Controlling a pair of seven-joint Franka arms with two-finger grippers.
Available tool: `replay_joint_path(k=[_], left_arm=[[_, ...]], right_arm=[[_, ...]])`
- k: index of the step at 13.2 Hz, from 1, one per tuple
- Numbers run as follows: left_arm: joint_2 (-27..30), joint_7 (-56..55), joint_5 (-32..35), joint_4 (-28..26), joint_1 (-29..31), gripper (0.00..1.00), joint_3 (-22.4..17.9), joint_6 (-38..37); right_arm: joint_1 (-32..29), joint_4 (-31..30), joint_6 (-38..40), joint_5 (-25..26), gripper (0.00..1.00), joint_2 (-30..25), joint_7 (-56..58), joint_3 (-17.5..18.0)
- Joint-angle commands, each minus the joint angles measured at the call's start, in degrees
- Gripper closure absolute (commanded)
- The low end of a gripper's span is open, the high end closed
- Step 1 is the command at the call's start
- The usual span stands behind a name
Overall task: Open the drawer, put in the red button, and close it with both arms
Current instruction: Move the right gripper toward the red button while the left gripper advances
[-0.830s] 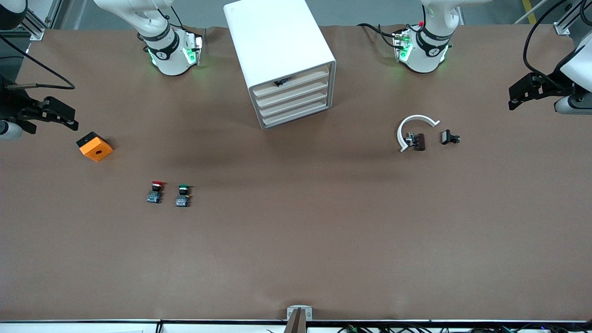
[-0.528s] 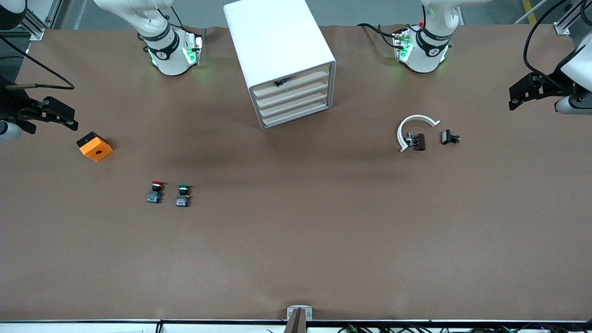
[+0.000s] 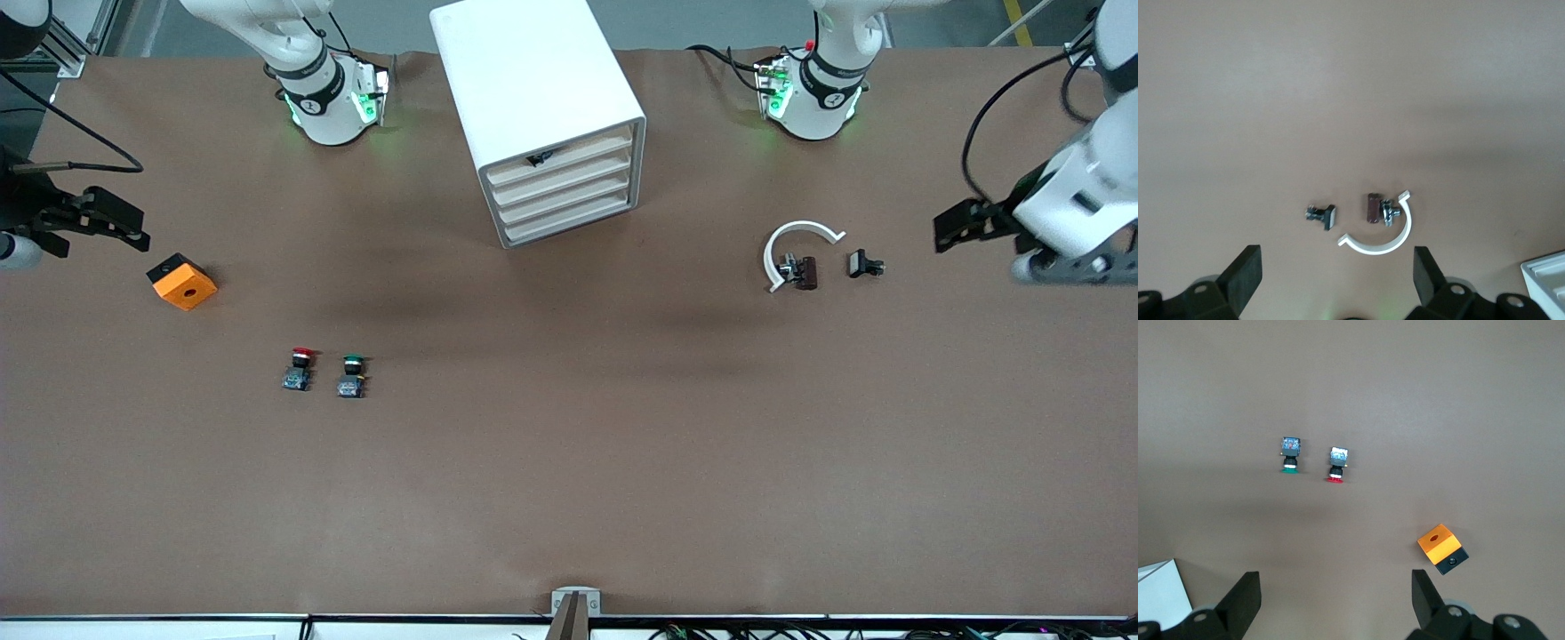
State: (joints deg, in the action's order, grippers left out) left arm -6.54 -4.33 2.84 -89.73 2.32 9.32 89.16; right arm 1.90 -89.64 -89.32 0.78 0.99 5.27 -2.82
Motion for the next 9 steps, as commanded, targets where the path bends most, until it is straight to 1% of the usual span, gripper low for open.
replay_joint_path(k=[1,3,5,7,9], left_arm=[[-5.1,-1.2,0.4,2.5,-1.5,0.00,0.4,3.4],[-7.9,-1.2,0.4,2.6,-3.0,0.00,0.4,4.9],[-10.8,-1.4,0.6,2.5,-4.7,0.00,0.4,8.2],[-13.9,-7.1,0.7,2.6,-6.2,0.00,0.4,10.1],[-16.7,-16.2,0.8,2.6,-9.2,0.00,0.4,11.9]], right_arm=[[-0.8,-1.3,-2.9,-0.5,0.00,1.8,-0.3,0.5],[-0.7,-6.9,-9.9,-0.5,0.00,2.0,-0.3,0.5],[-0.6,-13.2,-17.7,-0.5,0.00,2.2,-0.3,0.5],[-0.5,-19.1,-26.0,-0.5,0.00,3.0,-0.3,0.5],[-0.7,-22.4,-32.8,-0.5,0.00,6.2,-0.3,0.6]])
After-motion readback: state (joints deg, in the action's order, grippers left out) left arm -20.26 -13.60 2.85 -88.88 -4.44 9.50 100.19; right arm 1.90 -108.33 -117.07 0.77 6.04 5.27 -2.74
